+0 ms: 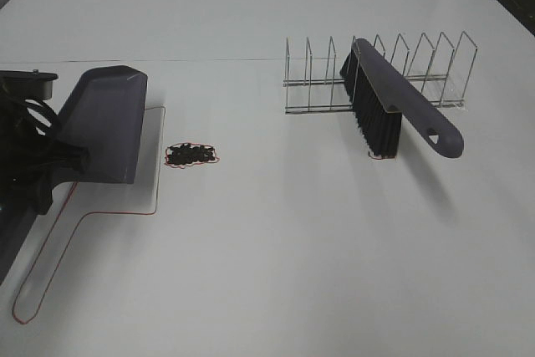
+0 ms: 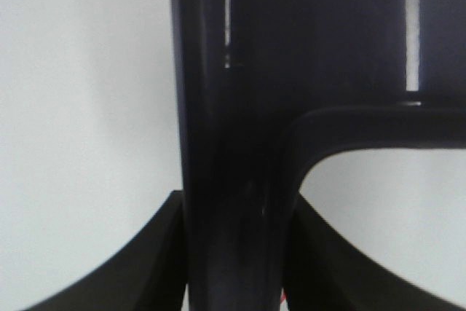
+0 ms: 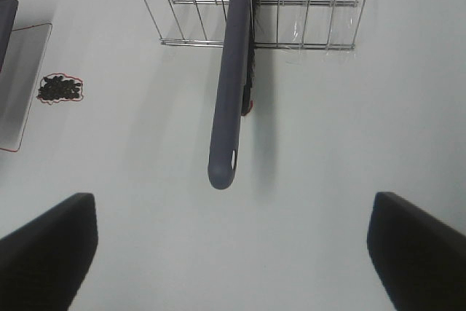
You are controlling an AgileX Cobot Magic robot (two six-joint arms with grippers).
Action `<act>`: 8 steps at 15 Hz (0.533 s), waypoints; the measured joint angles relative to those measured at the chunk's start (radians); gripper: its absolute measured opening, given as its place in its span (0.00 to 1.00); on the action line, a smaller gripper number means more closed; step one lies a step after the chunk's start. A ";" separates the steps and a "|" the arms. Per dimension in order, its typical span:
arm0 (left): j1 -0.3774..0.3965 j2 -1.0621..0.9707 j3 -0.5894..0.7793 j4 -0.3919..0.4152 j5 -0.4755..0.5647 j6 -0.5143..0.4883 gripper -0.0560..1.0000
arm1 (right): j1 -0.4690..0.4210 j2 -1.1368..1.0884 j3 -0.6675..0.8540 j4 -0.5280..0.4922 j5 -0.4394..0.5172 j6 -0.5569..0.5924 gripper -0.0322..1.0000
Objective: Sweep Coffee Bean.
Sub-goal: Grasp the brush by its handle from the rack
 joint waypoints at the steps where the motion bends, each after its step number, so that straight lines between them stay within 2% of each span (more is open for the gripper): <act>1: 0.000 0.000 0.000 0.000 0.001 0.000 0.37 | 0.000 0.023 -0.017 0.000 0.000 0.000 0.94; 8: 0.000 -0.001 0.000 -0.009 0.001 0.000 0.37 | 0.000 0.322 -0.132 0.004 -0.001 -0.012 0.93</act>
